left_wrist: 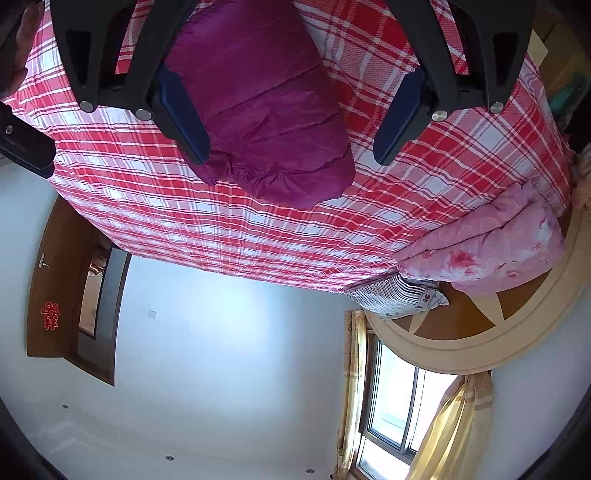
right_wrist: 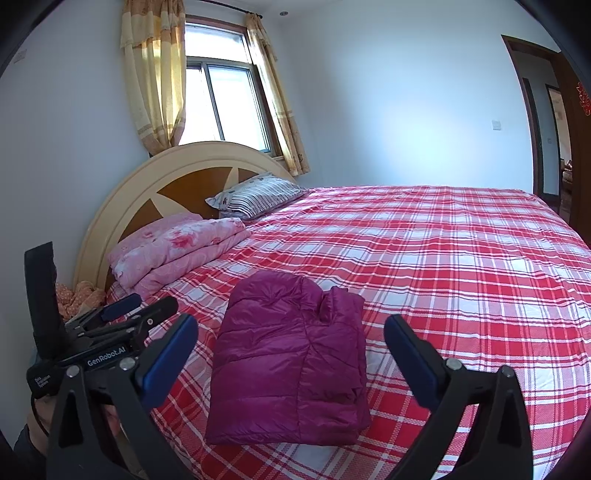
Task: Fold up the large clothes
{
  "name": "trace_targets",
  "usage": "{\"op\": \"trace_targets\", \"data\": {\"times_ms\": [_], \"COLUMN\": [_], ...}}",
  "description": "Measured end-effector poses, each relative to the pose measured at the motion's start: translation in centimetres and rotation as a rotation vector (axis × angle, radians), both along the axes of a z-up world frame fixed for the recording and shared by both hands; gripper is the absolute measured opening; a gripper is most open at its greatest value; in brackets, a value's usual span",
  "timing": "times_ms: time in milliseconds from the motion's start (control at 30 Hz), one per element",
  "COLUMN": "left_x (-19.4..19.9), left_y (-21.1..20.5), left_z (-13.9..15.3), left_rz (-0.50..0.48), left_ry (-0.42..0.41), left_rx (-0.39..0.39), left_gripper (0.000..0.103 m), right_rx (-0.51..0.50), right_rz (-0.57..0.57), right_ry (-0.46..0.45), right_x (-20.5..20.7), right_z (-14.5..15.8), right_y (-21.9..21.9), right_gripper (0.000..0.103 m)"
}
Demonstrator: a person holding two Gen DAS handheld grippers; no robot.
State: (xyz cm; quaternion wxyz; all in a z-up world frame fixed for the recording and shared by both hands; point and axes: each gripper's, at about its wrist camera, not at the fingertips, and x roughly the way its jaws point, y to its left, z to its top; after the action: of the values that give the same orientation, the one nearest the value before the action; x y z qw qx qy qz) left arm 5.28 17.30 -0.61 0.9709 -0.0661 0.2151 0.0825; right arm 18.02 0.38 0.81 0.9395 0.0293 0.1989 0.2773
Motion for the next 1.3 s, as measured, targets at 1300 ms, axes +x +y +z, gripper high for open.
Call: {"op": "trace_targets", "data": {"times_ms": [1300], "left_x": [0.01], "left_y": [-0.35], "left_z": [-0.44], "left_rz": [0.059], "left_ry": [-0.003], "left_rx": [0.079], "left_gripper": [0.102], "right_rx": [-0.018], "right_rz": [0.013], "right_ry": [-0.045], "right_x": [-0.66], "right_z": [-0.13], "right_y": [0.37], "right_gripper": [0.103]}}
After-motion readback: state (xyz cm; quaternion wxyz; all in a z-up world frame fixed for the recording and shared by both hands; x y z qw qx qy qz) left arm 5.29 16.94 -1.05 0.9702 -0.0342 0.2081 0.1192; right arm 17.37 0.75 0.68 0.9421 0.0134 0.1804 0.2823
